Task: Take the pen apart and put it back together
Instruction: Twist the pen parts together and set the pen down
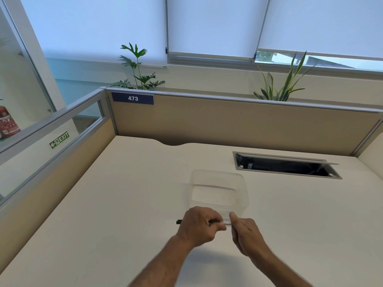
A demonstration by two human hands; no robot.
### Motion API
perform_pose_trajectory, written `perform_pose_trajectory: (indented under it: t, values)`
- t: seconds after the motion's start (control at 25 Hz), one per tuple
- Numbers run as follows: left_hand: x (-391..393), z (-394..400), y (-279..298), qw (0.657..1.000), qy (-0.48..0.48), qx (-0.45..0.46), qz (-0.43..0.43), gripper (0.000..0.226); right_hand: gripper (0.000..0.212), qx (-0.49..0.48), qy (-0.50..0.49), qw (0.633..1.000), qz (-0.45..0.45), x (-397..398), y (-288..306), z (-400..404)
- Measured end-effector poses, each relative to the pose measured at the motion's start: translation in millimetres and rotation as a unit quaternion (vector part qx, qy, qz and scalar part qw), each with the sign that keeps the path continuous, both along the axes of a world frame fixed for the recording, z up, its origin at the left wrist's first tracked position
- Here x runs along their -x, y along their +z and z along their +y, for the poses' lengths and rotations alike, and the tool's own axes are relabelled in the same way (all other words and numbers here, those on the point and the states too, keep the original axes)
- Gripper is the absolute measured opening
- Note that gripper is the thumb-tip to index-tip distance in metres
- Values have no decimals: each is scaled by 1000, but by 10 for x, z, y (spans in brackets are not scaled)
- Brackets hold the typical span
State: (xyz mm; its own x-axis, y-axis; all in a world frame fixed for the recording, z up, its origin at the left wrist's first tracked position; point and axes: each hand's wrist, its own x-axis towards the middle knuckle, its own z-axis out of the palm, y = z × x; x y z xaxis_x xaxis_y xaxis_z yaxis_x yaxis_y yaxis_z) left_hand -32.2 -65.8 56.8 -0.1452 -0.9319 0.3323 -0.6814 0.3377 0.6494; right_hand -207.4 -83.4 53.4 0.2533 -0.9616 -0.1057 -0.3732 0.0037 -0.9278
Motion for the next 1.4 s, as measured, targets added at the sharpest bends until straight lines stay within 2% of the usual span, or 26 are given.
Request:
perform_pose_trajectory:
  t: [0.12,0.24,0.36,0.48,0.6,0.76,0.84,0.96,1.04,1.12,1.24,1.4]
  values:
    - [3,6,7,999,-25,-28,-33,23,53,140,29,988,60,94,7,-14]
    - [14,6,29,997,-46,-68,-9,23,34,262,79,954,126,202,6,-59]
    - [40,3,19,990,-73,-122,2,29,38,346,105,916,174,251,22,-94]
    - [47,-1,1,985,-81,-155,4,32,40,382,107,894,207,236,14,-57]
    - [43,9,-19,993,-62,-101,-14,27,44,320,57,927,187,172,-29,-33]
    - [16,6,-60,1000,-21,-15,-13,18,56,79,13,982,171,54,63,-42]
    - [19,9,-60,1000,-11,12,-21,19,56,-32,11,990,140,73,88,-46]
    - [37,11,-49,999,-6,10,-38,23,60,-69,21,991,115,69,131,-10]
    - [38,14,-41,999,-15,-15,-35,28,59,20,7,994,104,66,128,10]
    - [32,18,-15,998,-37,-52,1,27,46,157,30,979,127,126,118,4]
    - [12,43,24,991,-57,-112,39,27,29,285,121,933,183,256,120,-54]
    - [18,75,26,982,-77,-163,49,33,25,383,180,879,219,349,128,-106]
